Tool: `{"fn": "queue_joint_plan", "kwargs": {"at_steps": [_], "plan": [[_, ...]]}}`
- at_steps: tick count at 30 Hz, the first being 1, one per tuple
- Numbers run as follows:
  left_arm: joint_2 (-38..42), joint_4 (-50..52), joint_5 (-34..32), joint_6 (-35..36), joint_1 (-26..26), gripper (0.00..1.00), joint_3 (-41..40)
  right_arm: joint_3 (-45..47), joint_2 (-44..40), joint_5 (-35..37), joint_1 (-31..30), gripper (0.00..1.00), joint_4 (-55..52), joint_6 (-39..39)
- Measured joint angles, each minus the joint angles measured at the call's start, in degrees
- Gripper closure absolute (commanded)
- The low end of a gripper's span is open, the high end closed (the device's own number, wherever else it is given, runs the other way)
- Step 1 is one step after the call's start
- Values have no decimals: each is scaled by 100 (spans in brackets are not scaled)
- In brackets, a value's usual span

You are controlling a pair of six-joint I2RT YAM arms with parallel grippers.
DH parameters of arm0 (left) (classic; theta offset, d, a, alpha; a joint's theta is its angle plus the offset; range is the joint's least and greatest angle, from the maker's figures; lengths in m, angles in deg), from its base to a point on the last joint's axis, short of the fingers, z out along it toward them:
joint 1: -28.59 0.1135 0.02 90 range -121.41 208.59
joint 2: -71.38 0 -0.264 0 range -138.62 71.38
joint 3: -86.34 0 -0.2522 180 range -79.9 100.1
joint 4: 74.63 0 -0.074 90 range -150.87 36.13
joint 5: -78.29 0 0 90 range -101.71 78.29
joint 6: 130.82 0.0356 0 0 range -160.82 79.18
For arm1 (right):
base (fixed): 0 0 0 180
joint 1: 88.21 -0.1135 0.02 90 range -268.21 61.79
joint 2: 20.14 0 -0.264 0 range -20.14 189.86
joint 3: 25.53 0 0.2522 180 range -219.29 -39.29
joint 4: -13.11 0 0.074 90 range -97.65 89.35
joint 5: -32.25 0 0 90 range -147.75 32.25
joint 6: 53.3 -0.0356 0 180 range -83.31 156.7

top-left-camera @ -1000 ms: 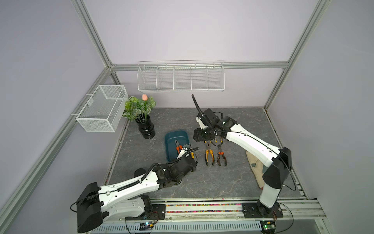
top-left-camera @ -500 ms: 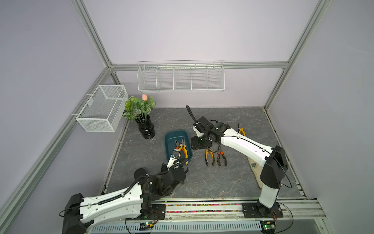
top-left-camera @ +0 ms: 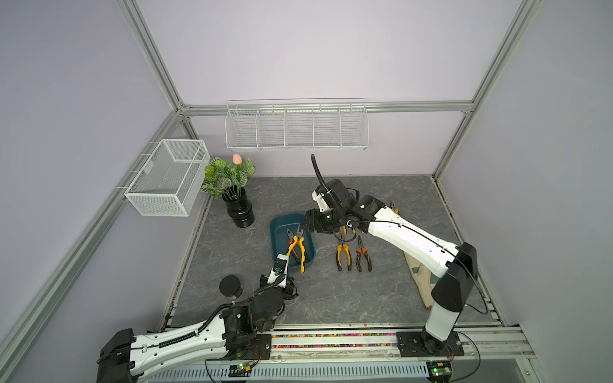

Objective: Take the pliers out of the storage box
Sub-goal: Pick up the pliers from the storage box.

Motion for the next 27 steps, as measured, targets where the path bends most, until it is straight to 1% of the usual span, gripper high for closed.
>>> {"fn": "queue_joint_plan", "kwargs": {"at_steps": [6, 9, 18, 20, 25, 27], "plan": [[-289, -162, 2, 153, 0, 100, 11, -752, 831, 55, -9, 38, -221, -188], [-433, -175, 4, 214, 0, 100, 37, -1016, 1099, 138, -17, 38, -378, -227], [-494, -219, -96, 328, 0, 100, 164, -1141, 1239, 560, -39, 39, -785, -284], [-494, -216, -127, 343, 0, 100, 164, -1141, 1239, 566, -44, 41, -820, -291], [-494, -216, -153, 374, 0, 100, 164, -1141, 1239, 529, -122, 55, -820, -424], [-496, -216, -157, 398, 0, 100, 166, -1134, 1239, 505, -203, 58, -811, -479]]}}
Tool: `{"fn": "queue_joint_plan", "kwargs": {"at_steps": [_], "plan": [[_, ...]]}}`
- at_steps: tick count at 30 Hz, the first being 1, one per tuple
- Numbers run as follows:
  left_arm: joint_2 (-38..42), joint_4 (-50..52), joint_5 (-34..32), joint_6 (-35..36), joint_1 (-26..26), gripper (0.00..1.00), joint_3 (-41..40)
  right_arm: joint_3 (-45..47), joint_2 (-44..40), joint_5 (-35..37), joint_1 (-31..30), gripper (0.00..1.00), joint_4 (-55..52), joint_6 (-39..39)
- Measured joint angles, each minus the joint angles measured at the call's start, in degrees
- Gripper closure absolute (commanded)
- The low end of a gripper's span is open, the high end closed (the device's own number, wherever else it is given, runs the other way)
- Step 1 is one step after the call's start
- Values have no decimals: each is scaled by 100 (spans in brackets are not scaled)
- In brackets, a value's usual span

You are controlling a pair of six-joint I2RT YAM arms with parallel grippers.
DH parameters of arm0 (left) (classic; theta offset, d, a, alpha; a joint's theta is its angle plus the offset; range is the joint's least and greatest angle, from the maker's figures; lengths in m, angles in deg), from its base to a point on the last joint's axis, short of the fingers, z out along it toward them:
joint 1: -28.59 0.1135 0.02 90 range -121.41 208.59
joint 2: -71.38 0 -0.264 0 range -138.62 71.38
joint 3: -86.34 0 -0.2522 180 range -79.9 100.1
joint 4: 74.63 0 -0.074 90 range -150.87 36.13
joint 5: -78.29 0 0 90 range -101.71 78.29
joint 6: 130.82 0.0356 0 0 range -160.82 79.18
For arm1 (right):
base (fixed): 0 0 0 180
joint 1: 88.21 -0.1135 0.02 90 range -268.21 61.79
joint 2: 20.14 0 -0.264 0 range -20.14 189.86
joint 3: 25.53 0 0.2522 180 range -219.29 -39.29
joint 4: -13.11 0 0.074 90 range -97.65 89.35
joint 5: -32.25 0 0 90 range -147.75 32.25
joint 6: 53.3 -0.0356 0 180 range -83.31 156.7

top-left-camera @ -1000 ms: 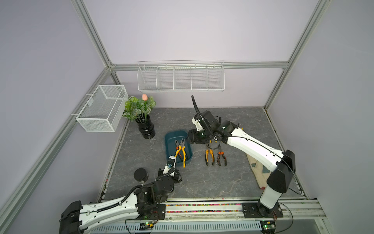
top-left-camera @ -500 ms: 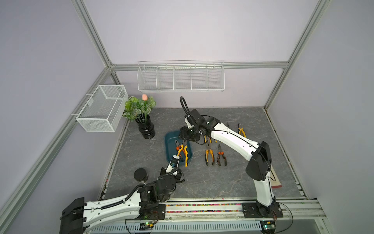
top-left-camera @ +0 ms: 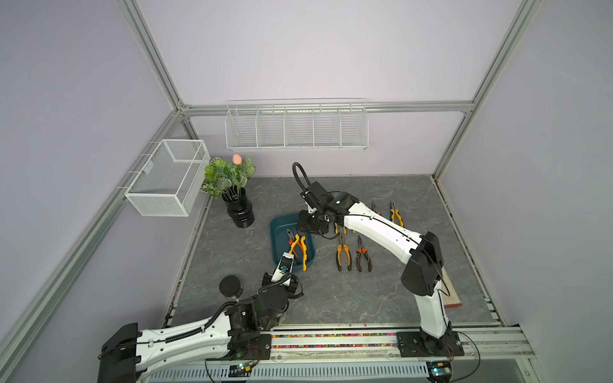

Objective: Take the pliers out of the storage box
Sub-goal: Pick up the pliers from the storage box.

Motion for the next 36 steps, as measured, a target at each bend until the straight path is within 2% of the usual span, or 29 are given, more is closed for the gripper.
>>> {"fn": "queue_joint_plan", "kwargs": {"at_steps": [3, 8, 12, 19, 23, 27, 36], "plan": [[-13, 7, -85, 17, 0, 100, 7, 94, 0, 15, -153, 62, 144, -125], [-70, 85, -186, 13, -4, 100, 7, 181, 0, -4, -155, 75, 428, -472], [-61, 90, -243, 11, -4, 100, 7, 199, 0, 7, -155, 93, 511, -514], [-61, 216, -247, -9, -4, 100, 22, 205, 0, 9, -155, 94, 535, -514], [-72, 407, -219, -79, -4, 77, 138, 203, 0, 28, -157, 94, 555, -507], [-50, 435, -70, -146, -31, 46, 289, 203, -2, 179, -219, 93, 389, -205], [173, 509, 35, -363, -26, 45, 463, -184, 39, 811, -273, 93, -297, 350]]}}
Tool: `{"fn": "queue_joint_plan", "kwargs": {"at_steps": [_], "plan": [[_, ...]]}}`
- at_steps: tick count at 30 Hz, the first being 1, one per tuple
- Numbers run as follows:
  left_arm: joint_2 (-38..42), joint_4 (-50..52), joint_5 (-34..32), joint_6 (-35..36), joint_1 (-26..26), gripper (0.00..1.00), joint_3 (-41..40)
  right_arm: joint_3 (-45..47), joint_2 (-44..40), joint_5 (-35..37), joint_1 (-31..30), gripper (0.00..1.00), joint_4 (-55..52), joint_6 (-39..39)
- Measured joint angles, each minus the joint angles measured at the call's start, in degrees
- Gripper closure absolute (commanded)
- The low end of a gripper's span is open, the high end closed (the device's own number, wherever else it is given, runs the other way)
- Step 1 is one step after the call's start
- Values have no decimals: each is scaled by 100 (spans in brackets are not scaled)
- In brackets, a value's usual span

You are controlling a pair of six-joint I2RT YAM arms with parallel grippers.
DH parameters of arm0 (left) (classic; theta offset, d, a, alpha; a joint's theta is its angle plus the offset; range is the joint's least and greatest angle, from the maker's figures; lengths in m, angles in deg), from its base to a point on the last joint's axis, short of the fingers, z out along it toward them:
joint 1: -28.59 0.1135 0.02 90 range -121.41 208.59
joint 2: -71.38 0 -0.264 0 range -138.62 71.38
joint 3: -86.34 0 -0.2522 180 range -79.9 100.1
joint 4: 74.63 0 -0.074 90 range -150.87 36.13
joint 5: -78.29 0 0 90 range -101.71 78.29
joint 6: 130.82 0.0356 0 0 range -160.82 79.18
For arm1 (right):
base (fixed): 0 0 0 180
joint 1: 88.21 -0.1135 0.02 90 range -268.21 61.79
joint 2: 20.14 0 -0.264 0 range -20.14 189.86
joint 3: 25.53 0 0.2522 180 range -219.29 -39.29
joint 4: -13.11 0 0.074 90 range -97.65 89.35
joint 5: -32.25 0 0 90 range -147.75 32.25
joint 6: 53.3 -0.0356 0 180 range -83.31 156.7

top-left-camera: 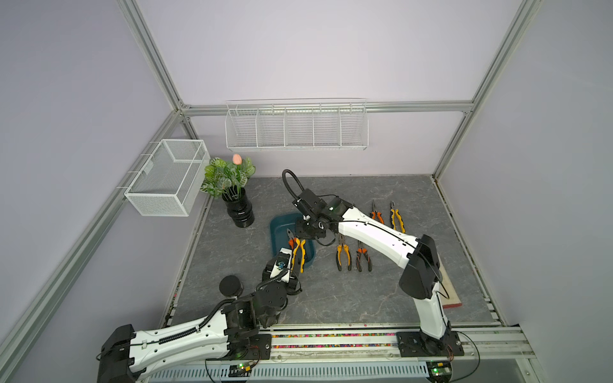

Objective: Take the pliers out of the storage box
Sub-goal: Pick up the pliers from the storage box, then place the pliers at the center of the board.

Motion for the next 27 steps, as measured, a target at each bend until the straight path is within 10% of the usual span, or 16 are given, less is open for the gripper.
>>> {"fn": "queue_joint_plan", "kwargs": {"at_steps": [11, 20, 27], "plan": [[505, 621, -240, -299, 0, 45, 52, 538, -483, 468, -4, 93, -63, 267], [647, 940, -387, -490, 0, 46, 52, 2286, -3165, 1088, 192, 93, -358, 693], [675, 1082, -413, -586, 0, 45, 52, 3934, -4693, 986, 1556, 94, -647, 1156]]}}
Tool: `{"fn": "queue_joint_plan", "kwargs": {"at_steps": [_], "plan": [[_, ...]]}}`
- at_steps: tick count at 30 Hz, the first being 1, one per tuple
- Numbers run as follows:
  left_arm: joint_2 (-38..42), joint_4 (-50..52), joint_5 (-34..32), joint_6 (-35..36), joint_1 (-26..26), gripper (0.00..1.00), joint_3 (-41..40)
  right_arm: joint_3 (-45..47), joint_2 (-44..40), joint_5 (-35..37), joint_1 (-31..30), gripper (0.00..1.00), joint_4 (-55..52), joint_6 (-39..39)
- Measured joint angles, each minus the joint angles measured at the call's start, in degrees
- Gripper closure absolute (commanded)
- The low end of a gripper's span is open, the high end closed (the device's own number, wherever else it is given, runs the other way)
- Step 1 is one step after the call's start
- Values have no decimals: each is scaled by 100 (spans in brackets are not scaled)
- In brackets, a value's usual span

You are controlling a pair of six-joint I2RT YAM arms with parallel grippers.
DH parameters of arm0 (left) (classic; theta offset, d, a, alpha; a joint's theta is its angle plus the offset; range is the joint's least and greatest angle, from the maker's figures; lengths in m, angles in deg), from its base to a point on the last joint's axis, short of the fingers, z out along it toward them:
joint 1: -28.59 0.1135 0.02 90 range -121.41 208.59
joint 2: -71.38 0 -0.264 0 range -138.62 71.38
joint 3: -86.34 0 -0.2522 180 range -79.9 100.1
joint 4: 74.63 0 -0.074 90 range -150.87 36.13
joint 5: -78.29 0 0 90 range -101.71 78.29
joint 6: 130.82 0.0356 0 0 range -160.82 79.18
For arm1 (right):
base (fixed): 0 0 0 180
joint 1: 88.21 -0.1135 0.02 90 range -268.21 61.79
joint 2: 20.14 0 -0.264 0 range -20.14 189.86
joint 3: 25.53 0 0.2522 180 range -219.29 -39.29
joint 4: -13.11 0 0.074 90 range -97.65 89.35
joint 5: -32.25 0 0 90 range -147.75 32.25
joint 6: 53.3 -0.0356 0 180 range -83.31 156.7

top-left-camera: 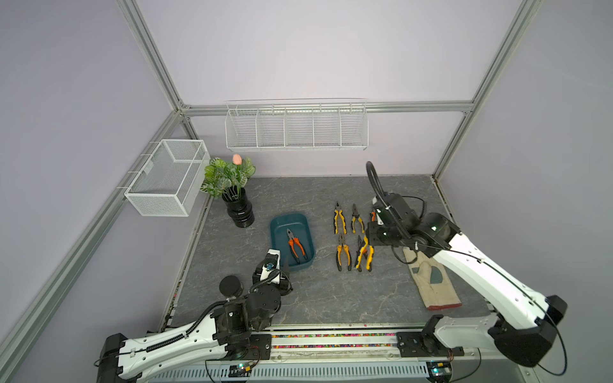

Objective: Take the pliers out of the storage box
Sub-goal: Place the pliers at the center of the board.

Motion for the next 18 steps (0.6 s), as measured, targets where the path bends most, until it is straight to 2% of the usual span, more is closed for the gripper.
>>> {"fn": "queue_joint_plan", "kwargs": {"at_steps": [4, 9, 13, 18], "plan": [[-63, -11, -42, -153, 15, 45, 0, 599, 170, -413, 841, 93, -61, 402], [-291, 11, 9, -323, 83, 45, 15, 1051, 568, -962, 1502, 93, 267, 789], [-468, 46, 83, -396, 114, 45, 127, 1097, 1045, -1224, 1834, 94, 599, 1080], [-560, 37, 199, -446, 208, 44, 168, 1025, 1849, -1416, 1932, 94, 946, 1311]]}}
